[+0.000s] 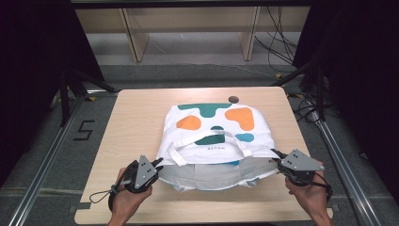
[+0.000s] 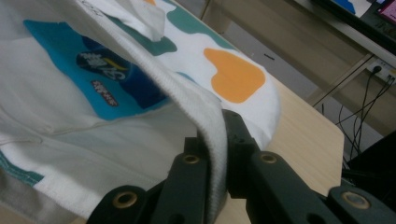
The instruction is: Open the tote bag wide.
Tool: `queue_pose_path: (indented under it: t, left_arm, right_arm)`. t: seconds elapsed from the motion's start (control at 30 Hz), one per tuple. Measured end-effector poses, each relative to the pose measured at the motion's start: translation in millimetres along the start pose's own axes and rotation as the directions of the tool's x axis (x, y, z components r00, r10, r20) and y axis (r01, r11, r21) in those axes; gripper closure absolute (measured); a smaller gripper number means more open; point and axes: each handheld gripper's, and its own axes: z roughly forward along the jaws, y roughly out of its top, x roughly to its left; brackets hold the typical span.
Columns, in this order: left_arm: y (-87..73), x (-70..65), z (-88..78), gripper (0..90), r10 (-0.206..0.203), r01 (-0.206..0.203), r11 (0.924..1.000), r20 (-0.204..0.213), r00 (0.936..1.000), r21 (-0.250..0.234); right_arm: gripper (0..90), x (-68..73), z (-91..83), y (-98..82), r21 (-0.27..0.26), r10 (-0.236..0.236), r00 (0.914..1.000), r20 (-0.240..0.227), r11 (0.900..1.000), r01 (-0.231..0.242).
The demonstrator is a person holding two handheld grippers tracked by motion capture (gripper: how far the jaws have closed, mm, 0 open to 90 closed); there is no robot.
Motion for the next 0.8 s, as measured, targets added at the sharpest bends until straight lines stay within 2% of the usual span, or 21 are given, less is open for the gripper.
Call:
queue_pose_path:
  t: [0.03, 0.13, 0.2, 0.27, 0.33, 0.37, 0.47, 0.5, 0.6, 0.67, 0.7, 0.77, 0.8]
  left_arm:
    - [1.7, 0.5, -0.7, 84.3, 0.018, -0.018, 0.9998, -0.006, 0.9998, -0.006]
    - [8.9, 3.7, -4.9, 85.1, 0.025, -0.026, 0.9993, -0.014, 0.9996, -0.026]
    - [15.8, 7.4, -11.0, 85.5, 0.045, -0.046, 0.9982, -0.027, 0.9986, -0.04]
    - [22.6, 10.6, -17.7, 85.7, 0.035, -0.036, 0.9978, -0.031, 0.9989, -0.056]
    - [29.6, 14.9, -25.1, 85.8, -0.017, 0.017, 0.9964, -0.008, 0.9998, -0.083]
    - [33.5, 16.8, -29.3, 85.8, -0.025, 0.024, 0.9952, -0.011, 0.9996, -0.095]
    - [45.0, 24.1, -38.7, 85.9, 0.017, -0.021, 0.9929, -0.042, 0.999, -0.117]
    - [49.1, 27.5, -41.0, 86.0, 0.016, -0.022, 0.9916, -0.051, 0.9986, -0.127]
    - [64.2, 37.5, -49.4, 86.2, 0.002, -0.015, 0.9853, -0.073, 0.9973, -0.17]
    - [73.5, 41.6, -55.8, 86.4, 0.015, -0.032, 0.9808, -0.09, 0.9958, -0.193]
    - [80.5, 44.9, -61.1, 86.4, 0.031, -0.051, 0.9765, -0.098, 0.9947, -0.209]
    - [90.7, 46.6, -69.0, 86.6, 0.039, -0.065, 0.9686, -0.113, 0.9929, -0.24]
    - [96.9, 46.5, -74.1, 86.6, 0.046, -0.077, 0.9637, -0.123, 0.9913, -0.256]
  right_arm:
    - [87.4, -1.6, -0.5, 2.0, -0.002, -0.001, 1.0, 0.003, 1.0, 0.001]
    - [87.6, -5.8, -3.7, 11.5, -0.019, -0.018, 0.9997, 0.016, 1.0, 0.018]
    - [87.7, -7.9, -6.7, 18.7, -0.04, -0.03, 0.999, 0.033, 0.999, 0.031]
    - [87.8, -9.6, -11.0, 26.4, -0.05, -0.026, 0.9991, 0.034, 0.998, 0.028]
    - [87.8, -13.0, -16.6, 38.2, -0.079, -0.035, 0.9982, 0.049, 0.996, 0.039]
    - [87.9, -15.1, -19.5, 43.4, -0.089, -0.047, 0.9975, 0.052, 0.995, 0.051]
    - [87.9, -18.6, -26.0, 57.1, -0.119, -0.053, 0.9964, 0.065, 0.991, 0.061]
    - [87.9, -19.8, -27.7, 62.2, -0.133, -0.058, 0.996, 0.069, 0.989, 0.066]
    - [88.0, -25.6, -32.0, 78.7, -0.16, -0.075, 0.9929, 0.092, 0.983, 0.089]
    - [88.1, -28.2, -35.5, 87.8, -0.167, -0.069, 0.9931, 0.095, 0.982, 0.085]
    - [88.1, -31.1, -38.0, 93.0, -0.178, -0.085, 0.9909, 0.104, 0.979, 0.102]
    - [88.2, -36.5, -44.0, 102.0, -0.194, -0.082, 0.9916, 0.1, 0.976, 0.1]
    - [88.2, -40.9, -47.5, 106.9, -0.208, -0.102, 0.9888, 0.108, 0.97, 0.123]
